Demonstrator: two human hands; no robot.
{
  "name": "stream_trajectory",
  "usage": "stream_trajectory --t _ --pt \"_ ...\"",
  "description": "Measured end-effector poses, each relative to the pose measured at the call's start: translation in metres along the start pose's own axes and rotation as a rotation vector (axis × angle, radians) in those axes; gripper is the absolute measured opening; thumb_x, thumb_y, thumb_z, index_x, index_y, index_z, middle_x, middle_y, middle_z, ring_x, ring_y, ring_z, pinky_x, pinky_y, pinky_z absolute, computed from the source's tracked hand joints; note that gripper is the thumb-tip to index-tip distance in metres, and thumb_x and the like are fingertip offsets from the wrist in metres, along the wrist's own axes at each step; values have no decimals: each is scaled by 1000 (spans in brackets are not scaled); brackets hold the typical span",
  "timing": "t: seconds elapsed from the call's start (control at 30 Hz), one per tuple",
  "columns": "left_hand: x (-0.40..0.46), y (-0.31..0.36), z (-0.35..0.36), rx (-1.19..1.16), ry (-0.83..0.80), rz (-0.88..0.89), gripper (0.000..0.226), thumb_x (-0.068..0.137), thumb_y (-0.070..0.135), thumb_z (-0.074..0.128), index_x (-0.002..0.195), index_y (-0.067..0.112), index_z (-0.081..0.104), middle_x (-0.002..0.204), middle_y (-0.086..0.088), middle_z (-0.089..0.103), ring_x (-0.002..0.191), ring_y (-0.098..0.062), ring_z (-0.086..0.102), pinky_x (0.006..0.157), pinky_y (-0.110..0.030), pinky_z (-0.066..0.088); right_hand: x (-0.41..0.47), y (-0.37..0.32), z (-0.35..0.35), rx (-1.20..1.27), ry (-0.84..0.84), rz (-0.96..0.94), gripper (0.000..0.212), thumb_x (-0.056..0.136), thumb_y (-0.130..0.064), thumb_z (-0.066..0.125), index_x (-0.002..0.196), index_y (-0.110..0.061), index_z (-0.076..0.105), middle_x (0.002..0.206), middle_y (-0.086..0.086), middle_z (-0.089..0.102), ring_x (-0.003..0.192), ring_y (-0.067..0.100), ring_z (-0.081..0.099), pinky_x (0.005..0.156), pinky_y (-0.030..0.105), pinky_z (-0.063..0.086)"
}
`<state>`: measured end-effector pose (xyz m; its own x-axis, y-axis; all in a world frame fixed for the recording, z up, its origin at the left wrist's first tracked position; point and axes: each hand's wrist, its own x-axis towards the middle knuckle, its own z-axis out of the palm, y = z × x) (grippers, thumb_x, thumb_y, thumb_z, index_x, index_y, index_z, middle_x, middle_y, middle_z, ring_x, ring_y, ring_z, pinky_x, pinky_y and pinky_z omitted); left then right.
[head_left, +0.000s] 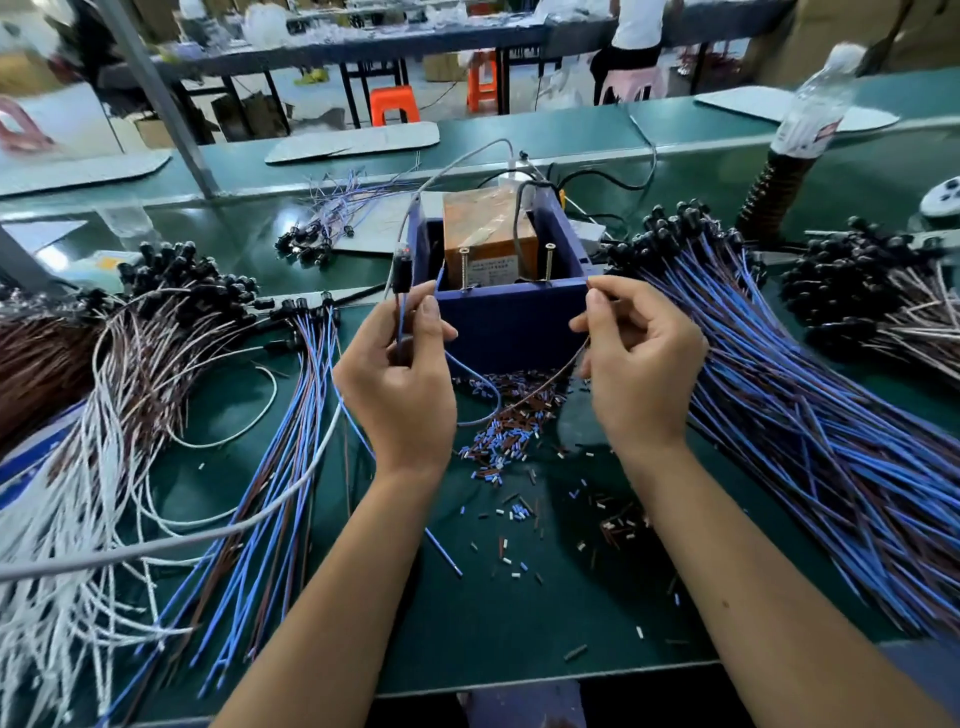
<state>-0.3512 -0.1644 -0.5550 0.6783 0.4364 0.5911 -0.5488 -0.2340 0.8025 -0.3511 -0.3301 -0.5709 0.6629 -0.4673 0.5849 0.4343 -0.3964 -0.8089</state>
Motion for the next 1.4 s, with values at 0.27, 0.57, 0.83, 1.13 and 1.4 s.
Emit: stream_trajectory --t 0.27,0.57,0.83,1.13,1.4 --pt "1 56 60 -70 -160 69 14 99 11 63 91 17 74 67 8 69 62 -16 66 59 -30 54 17 -7 -45 -137 202 126 23 99 -16 65 120 -13 73 101 -1 69 71 27 69 73 47 60" --pt "0 117 141 -298 -465 -324 33 109 20 47 91 12 72 77 -2 73 61 -11 62 60 -26 48 36 -37 -98 -576 -79 -446 33 108 -29 51 128 -7 64 102 5 72 101 29 61 94 45 42" --pt "30 148 172 -840 -416 -676 39 113 23 32 104 0 62 71 -6 62 57 -11 51 52 -22 42 54 -36 -148 -349 -255 -185 36 110 -29 50 87 -9 70 55 -6 54 50 17 50 54 34 38" --pt "29 99 191 13 -645 -527 32 109 26 48 86 11 65 70 1 58 56 -10 50 51 -25 46 52 5 -219 -885 -230 -123 15 102 -26 63 93 -14 67 70 4 63 68 35 62 62 35 34" --pt "-6 77 203 136 -881 -558 26 105 23 57 89 2 53 83 -22 68 62 -27 61 77 -41 63 52 11 -219 -951 -289 126 23 97 -41 68 89 -20 73 89 6 69 89 29 61 77 35 44"
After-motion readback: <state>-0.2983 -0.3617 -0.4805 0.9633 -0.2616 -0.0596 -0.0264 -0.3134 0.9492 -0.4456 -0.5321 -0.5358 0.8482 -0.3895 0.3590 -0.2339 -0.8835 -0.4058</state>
